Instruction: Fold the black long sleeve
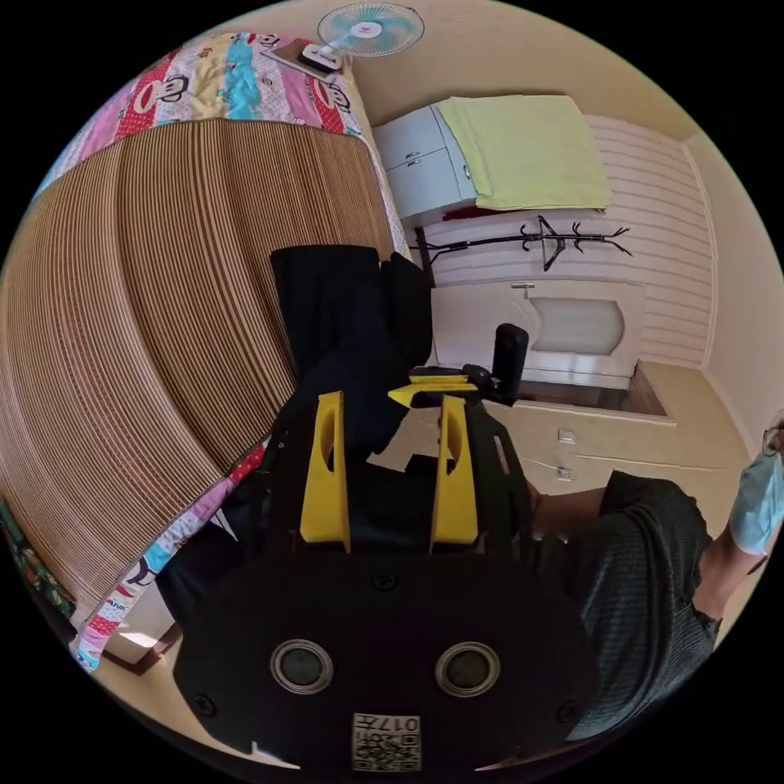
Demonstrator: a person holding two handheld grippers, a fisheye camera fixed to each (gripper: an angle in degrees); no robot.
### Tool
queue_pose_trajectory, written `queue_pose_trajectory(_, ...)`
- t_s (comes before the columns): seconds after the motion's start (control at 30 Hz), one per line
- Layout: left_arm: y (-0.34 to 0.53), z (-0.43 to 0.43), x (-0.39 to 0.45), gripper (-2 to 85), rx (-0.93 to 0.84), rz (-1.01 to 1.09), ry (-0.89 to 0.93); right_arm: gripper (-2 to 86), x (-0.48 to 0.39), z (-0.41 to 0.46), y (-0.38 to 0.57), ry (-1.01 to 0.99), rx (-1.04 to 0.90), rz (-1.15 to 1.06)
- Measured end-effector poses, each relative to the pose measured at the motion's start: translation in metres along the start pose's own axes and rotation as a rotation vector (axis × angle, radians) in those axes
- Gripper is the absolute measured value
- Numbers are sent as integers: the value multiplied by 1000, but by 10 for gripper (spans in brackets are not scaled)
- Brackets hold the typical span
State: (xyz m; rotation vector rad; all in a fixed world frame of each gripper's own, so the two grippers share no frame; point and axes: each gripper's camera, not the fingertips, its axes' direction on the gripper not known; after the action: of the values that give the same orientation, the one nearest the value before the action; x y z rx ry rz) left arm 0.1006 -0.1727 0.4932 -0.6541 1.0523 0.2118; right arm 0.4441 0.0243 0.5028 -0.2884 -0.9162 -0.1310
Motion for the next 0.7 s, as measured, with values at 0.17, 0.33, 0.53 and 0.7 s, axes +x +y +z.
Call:
queue_pose_trajectory(0.17,-15,-4,-12,168,-92,11,-151,17,-67,6,-14,102,-91,-198)
queue_pose_trajectory(0.33,6,-15,-74,128,-128,-81,102,16,-117,4,-20,187,-103,-334)
queue_pose_trajectory(0.53,67,-120,-111,97,139,248,427,15,-168,-21,-32,161,16,-463)
queue_pose_trajectory(0.7,145,-233,-127,50,449,660,762,17,-209,-63,-40,-208,267,-607)
